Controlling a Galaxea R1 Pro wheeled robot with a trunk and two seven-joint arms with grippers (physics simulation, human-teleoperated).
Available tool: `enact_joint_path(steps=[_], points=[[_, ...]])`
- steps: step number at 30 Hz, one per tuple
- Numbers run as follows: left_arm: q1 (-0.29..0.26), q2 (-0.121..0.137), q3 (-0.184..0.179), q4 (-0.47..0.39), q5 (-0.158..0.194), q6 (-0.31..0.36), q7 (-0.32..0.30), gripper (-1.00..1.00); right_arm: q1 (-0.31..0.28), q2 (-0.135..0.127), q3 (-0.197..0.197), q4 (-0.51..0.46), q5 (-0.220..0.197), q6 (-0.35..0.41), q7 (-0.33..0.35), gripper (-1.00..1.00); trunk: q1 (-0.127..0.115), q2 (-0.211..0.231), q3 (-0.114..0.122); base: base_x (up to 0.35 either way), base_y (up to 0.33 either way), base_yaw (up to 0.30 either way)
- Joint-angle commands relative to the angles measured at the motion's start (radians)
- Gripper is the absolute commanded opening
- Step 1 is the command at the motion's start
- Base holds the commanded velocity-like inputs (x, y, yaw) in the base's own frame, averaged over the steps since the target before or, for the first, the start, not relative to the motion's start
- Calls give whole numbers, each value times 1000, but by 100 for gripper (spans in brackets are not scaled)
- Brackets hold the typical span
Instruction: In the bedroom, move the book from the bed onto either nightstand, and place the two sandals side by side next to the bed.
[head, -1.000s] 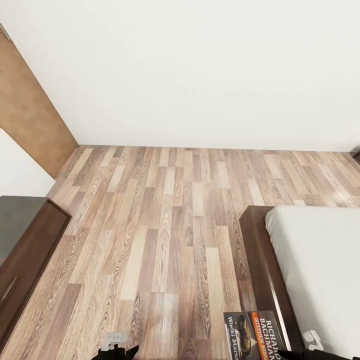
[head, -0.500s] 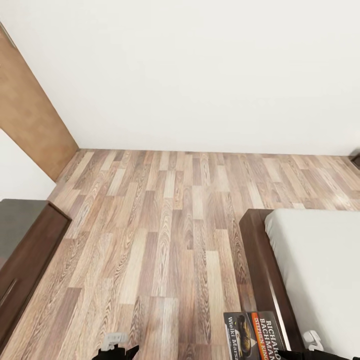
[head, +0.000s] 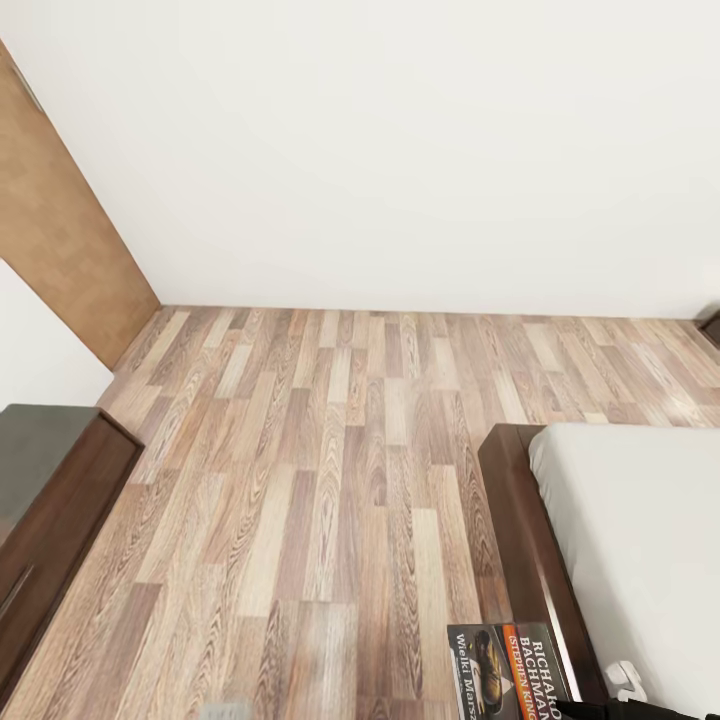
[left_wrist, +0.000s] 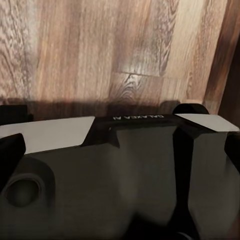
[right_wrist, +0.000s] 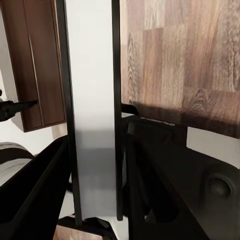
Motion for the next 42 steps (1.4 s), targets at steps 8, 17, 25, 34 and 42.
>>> enact_joint_path(steps=[8, 17, 25, 34, 42], points=[[-1, 0, -1, 39, 5, -2, -4, 100, 0, 0, 1, 0, -5, 10, 3, -100, 0, 0, 12, 0, 0, 0], [-1, 0, -1, 126, 6, -1, -4, 100, 0, 0, 1, 0, -5, 10, 3, -100, 0, 0, 27, 0, 0, 0], [-1, 0, -1, 149, 6, -1, -4, 100, 0, 0, 1, 0, -5, 10, 3, -100, 0, 0, 40, 0, 0, 0], [-1, 0, -1, 150, 6, -1, -4, 100, 0, 0, 1, 0, -6, 10, 4, -100, 0, 0, 55, 0, 0, 0], [-1, 0, -1, 150, 6, -1, -4, 100, 0, 0, 1, 0, -6, 10, 5, -100, 0, 0, 68, 0, 0, 0]])
